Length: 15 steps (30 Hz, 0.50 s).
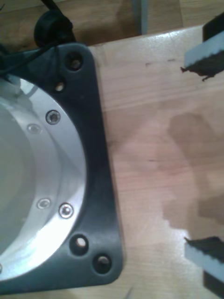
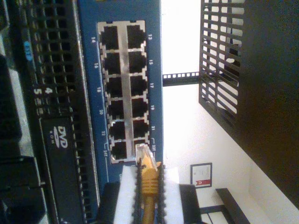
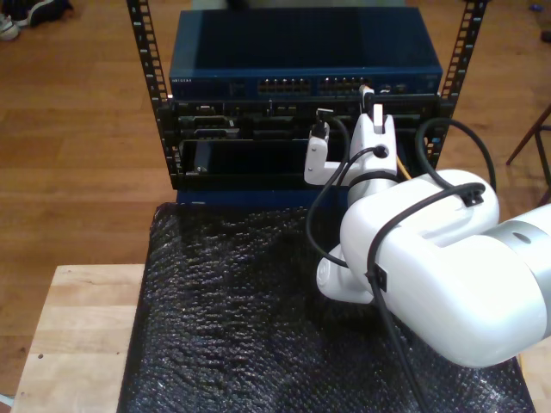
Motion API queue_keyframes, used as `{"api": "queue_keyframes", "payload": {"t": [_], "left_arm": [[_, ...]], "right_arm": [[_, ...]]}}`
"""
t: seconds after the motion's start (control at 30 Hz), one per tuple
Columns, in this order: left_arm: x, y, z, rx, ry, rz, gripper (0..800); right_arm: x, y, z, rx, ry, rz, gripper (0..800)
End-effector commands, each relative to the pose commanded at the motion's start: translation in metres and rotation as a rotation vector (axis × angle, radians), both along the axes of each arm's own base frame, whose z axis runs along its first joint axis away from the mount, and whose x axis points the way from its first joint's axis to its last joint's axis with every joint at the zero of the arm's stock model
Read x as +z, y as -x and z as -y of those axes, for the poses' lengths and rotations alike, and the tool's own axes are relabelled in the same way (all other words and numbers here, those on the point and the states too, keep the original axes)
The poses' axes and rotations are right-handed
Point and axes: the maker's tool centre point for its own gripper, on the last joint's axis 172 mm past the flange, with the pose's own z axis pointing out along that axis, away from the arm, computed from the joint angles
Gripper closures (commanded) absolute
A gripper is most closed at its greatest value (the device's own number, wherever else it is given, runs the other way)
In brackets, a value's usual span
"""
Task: Grab the cable and plug it in
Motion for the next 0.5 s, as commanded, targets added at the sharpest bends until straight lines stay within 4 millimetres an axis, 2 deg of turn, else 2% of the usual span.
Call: {"api": "queue_keyframes", "payload": {"t": [0.2, 0.5], "left_arm": [[0.0000, 0.0000, 0.0000, 0.000, 0.000, 0.000, 0], [0.0000, 0.0000, 0.0000, 0.000, 0.000, 0.000, 0]], "right_arm": [[0.0101, -0.0058, 0.0058, -0.011, -0.008, 0.022, 800], [0.0077, -0.0075, 0.0091, -0.015, -0.007, 0.015, 800]]}}
